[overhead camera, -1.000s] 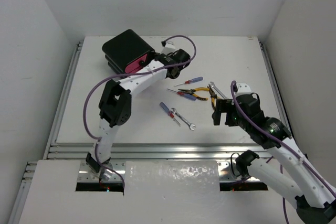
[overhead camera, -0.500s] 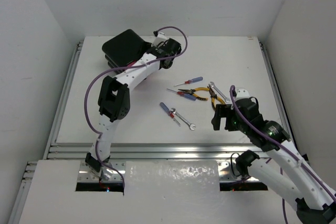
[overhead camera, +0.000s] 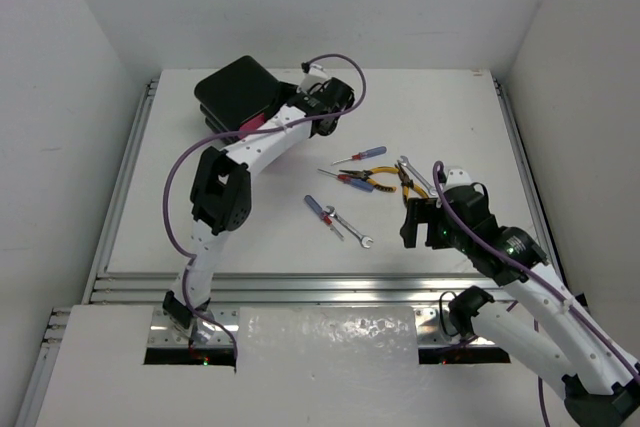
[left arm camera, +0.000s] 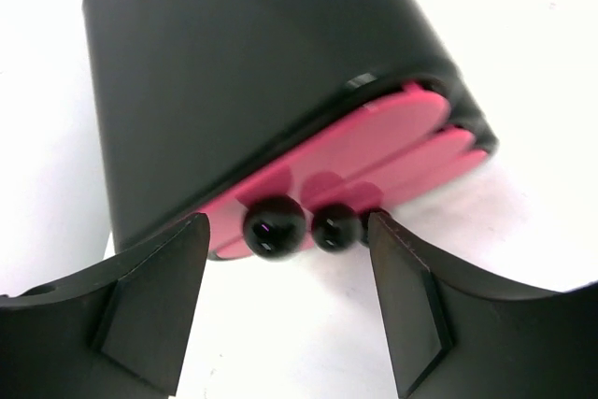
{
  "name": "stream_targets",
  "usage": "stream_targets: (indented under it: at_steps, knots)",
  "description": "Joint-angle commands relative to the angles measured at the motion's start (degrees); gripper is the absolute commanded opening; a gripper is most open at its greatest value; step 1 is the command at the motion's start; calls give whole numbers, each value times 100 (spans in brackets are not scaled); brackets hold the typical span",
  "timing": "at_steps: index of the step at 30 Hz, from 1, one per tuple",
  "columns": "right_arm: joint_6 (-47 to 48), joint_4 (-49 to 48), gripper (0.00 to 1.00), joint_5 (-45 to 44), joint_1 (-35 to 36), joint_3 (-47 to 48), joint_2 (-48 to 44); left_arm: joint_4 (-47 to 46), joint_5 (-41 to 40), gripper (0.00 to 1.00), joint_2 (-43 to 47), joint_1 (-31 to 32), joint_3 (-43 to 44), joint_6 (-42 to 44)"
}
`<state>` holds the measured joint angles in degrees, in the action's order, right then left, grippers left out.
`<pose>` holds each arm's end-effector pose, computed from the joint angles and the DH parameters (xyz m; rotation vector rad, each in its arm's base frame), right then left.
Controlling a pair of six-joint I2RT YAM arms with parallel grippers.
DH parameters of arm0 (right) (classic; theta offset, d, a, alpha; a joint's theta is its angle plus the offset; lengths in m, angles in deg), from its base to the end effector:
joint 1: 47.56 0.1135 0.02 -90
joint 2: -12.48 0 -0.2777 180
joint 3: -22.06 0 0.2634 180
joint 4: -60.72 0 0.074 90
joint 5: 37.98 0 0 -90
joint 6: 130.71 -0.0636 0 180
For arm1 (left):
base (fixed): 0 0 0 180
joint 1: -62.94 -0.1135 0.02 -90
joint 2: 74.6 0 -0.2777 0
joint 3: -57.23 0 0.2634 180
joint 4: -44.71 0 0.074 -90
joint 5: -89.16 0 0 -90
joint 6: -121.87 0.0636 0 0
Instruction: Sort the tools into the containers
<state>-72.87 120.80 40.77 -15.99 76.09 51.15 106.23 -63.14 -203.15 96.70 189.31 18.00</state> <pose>0.1378 0.0701 0.2608 0.1088 2.3525 0.3213 0.4560 -0.2371 0.2591 0.0040 2.0959 0.9028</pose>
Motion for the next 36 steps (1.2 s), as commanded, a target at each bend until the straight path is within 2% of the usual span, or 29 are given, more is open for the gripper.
stream_targets:
  at_steps: [1,8,17,23,36]
  knots:
    - [-45,-227,99,79,-20,-26,8,-11,-63,67,269,166,-17,-239]
    - [-44,-139,99,-97,-11,53,17,-37,96,73,375,324,27,-300]
    - [-115,-253,99,-97,-11,-122,-27,182,8,73,252,386,79,-344]
    - [-141,-315,99,-18,-11,-166,-35,218,-45,73,304,386,-254,-415]
    - [-150,-429,99,96,-11,-333,-97,262,-151,73,392,360,-386,-433]
